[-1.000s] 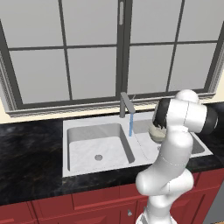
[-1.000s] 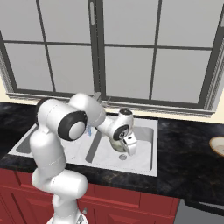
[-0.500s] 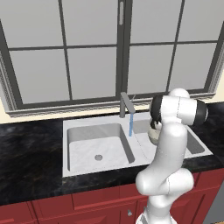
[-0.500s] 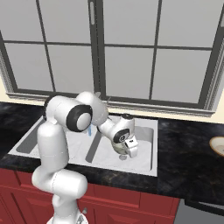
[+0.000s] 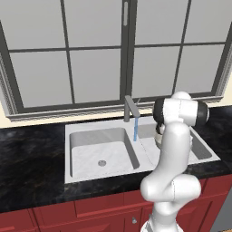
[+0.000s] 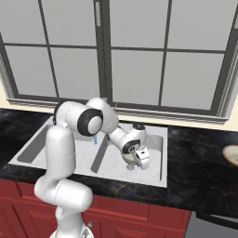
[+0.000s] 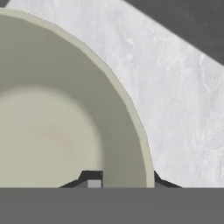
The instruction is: Rinse each bowl for a few seconds and place them down in the sink or on the counter.
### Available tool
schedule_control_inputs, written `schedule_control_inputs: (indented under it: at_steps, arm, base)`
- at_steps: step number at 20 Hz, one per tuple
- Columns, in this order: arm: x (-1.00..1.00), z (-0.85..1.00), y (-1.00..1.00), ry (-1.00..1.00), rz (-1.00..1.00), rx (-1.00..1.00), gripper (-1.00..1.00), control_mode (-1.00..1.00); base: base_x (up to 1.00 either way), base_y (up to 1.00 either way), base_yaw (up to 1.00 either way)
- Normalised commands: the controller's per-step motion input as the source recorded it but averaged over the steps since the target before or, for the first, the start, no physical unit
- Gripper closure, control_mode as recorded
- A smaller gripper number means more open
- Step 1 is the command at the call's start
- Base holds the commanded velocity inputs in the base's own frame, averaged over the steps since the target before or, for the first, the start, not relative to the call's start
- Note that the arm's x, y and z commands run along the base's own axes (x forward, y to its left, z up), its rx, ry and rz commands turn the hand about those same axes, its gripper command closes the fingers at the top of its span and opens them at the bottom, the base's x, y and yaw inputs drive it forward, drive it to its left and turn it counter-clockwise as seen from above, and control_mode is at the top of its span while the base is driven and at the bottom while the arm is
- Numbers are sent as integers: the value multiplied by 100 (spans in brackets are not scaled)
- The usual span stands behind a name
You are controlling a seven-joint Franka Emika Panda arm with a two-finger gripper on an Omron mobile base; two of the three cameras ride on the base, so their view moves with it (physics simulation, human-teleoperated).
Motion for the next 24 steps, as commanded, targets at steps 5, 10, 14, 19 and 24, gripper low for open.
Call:
schedule_control_inputs:
  at_steps: [5, 10, 14, 19, 24]
  arm:
    - [23, -31, -1, 0, 0, 1, 100, -100]
    - [27, -25, 2, 2, 0, 1, 100, -100]
    - [24, -16, 18, 3, -2, 0, -100, -100]
    - [3, 4, 1, 0, 0, 0, -100, -100]
    - [0, 26, 0, 0, 0, 0, -100, -100]
  base:
    - [0, 0, 0]
    - [0, 0, 0]
    - [0, 0, 0]
    - [0, 0, 0]
    - [0, 0, 0]
